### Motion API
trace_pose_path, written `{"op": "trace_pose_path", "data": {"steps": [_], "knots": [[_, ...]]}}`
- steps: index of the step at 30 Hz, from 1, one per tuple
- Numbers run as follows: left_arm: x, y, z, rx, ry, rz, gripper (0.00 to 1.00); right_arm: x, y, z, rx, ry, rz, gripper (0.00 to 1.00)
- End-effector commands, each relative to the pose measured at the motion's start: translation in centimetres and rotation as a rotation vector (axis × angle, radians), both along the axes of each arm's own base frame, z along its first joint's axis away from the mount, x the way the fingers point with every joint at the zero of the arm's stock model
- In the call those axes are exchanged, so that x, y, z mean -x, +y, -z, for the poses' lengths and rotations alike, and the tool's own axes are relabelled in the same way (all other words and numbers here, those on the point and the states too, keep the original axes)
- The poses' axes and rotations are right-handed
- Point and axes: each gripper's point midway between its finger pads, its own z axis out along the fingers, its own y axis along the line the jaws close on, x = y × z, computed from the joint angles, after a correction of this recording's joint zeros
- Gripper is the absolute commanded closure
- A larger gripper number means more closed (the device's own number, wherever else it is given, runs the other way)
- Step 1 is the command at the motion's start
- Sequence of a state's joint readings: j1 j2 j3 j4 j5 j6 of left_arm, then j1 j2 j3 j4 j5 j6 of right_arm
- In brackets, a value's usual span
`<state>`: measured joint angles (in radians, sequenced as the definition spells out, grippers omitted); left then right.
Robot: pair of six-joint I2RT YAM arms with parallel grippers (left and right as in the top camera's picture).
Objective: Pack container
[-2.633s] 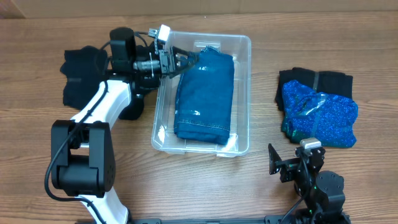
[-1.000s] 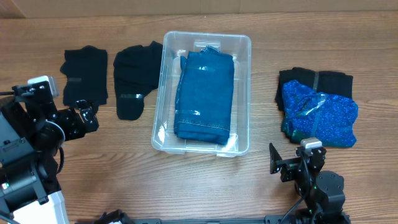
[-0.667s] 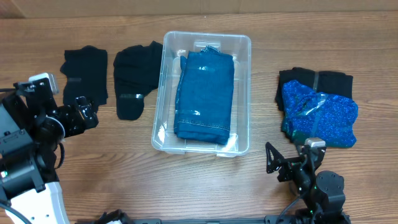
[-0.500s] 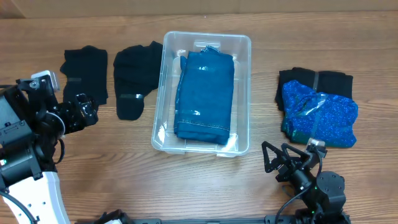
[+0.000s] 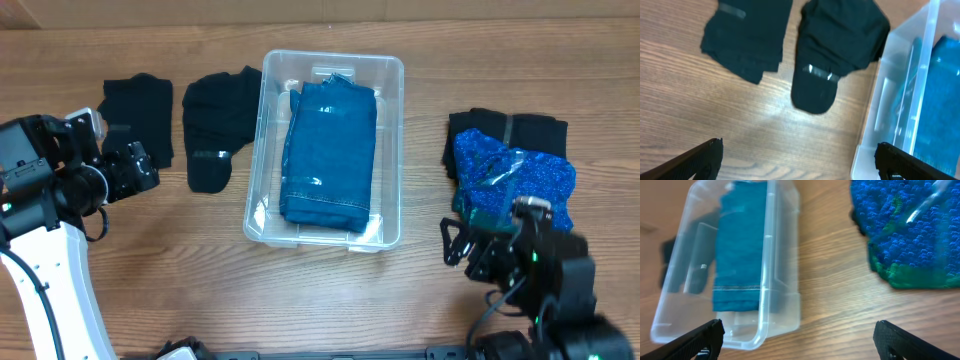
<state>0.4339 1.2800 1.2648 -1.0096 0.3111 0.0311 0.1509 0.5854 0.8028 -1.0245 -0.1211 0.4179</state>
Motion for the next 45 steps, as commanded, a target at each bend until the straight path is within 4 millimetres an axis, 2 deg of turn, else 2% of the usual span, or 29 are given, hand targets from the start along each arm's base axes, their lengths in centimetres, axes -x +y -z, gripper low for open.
{"op": "trace_pose_path", "data": {"steps": [1,3,5,8,9,13,16,20,25,29,33,39,42,45], "knots": [[0.2,-1.4,-1.1,-0.058,-0.061,0.199,0.0,-1.2,-1.1,-1.9,0.113,0.043,-0.005,0.0],[0.5,-3.0,-2.7,-0.053,-0.138,0.286,0.0,-1.2,-1.4,-3.1,0.125,0.042,0.009,0.0],[1.6,-3.9,-4.4,-0.089,-0.192,0.33,0.0,-0.7,-2.5,-3.8,0.155,0.038,0.041,0.0],[3.2,-4.7,-6.4,-0.145,-0.255,0.35,0.0,0.6,-4.1,-3.5,0.193,0.088,0.072,0.0],[4.1,-5.5,-7.7,-0.165,-0.304,0.371,0.0,0.9,-4.6,-3.2,0.192,0.106,0.082,0.0],[7.3,-7.1,-10.8,-0.262,-0.424,0.395,0.0,1.4,-6.5,-3.0,0.158,0.125,0.141,0.0],[7.9,-7.3,-11.4,-0.283,-0.445,0.391,0.0,1.3,-7.3,-3.1,0.135,0.12,0.188,0.0],[7.7,-7.2,-11.2,-0.277,-0.437,0.391,0.0,0.7,-8.5,-3.7,0.161,0.091,0.253,0.0],[7.4,-7.0,-10.9,-0.268,-0.424,0.391,0.0,-2.3,-9.4,-6.0,0.152,-0.04,0.292,0.0],[7.4,-7.0,-10.8,-0.266,-0.422,0.391,0.0,-4.5,-11.3,-6.6,0.174,-0.019,0.297,0.0],[7.4,-7.0,-10.8,-0.267,-0.422,0.391,0.0,-6.7,-16.2,-4.7,0.11,0.101,0.403,0.0],[7.4,-7.0,-10.8,-0.266,-0.422,0.391,0.0,-7.9,-24.1,-0.6,0.04,0.182,0.573,0.0],[7.4,-7.0,-10.8,-0.267,-0.422,0.39,0.0,-9.5,-26.5,1.3,0.039,0.177,0.565,0.0],[7.4,-7.0,-10.8,-0.266,-0.422,0.391,0.0,-11.6,-27.5,4.0,0.049,0.183,0.474,0.0]]}}
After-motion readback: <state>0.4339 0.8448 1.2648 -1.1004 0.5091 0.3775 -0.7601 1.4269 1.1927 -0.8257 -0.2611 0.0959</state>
